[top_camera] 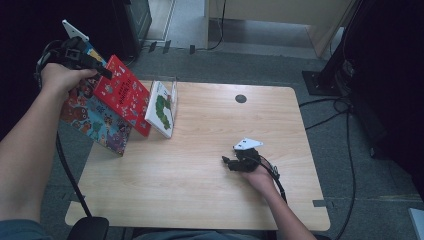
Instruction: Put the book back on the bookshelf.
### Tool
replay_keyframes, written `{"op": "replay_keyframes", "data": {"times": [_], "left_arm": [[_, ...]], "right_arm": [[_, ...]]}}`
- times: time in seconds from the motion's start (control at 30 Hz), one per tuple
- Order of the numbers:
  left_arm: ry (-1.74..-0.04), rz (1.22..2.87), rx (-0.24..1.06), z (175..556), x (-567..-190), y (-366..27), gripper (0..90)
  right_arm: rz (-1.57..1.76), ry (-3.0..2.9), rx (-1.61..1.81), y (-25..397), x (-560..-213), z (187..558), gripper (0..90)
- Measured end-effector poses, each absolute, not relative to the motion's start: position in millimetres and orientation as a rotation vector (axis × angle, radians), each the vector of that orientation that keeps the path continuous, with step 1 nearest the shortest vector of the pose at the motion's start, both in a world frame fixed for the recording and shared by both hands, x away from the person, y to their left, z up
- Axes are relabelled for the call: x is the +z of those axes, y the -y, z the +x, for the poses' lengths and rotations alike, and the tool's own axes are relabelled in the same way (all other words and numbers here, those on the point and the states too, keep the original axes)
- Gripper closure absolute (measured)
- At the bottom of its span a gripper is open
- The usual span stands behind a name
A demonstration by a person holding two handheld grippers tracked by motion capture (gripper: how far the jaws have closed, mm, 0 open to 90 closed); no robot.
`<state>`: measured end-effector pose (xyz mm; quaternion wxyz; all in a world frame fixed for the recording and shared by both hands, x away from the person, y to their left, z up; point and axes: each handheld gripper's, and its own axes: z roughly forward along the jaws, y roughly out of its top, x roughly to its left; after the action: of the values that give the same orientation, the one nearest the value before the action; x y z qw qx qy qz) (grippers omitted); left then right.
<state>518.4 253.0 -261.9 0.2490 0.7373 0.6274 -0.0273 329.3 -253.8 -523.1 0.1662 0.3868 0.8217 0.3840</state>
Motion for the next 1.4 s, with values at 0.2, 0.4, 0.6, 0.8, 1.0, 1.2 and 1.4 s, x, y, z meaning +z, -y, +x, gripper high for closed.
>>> {"op": "replay_keyframes", "data": {"times": [0.2,0.4,0.6,0.8,1.0,1.2,1.4], "left_arm": [[-1.675,1.975,-0.059,508,-246,-256,53.1],[-1.613,1.992,-0.057,497,-241,-246,52.3],[-1.562,2.006,-0.083,488,-247,-234,50.2],[-1.521,2.002,-0.113,477,-256,-222,47.3],[-1.478,2.023,-0.115,467,-263,-209,46.0],[-1.441,2.021,-0.16,456,-277,-201,45.5],[-1.424,2.052,-0.164,442,-300,-196,45.5]], "right_arm": [[1.101,-2.341,1.09,254,-523,330,32.3],[1.092,-2.351,1.087,253,-523,329,28.9],[1.093,-2.351,1.086,253,-523,329,28.2],[1.096,-2.353,1.085,253,-523,329,27.1],[1.098,-2.352,1.083,253,-523,329,26.7],[1.098,-2.351,1.083,253,-524,329,26.6],[1.098,-2.352,1.082,253,-524,329,26.5]]}}
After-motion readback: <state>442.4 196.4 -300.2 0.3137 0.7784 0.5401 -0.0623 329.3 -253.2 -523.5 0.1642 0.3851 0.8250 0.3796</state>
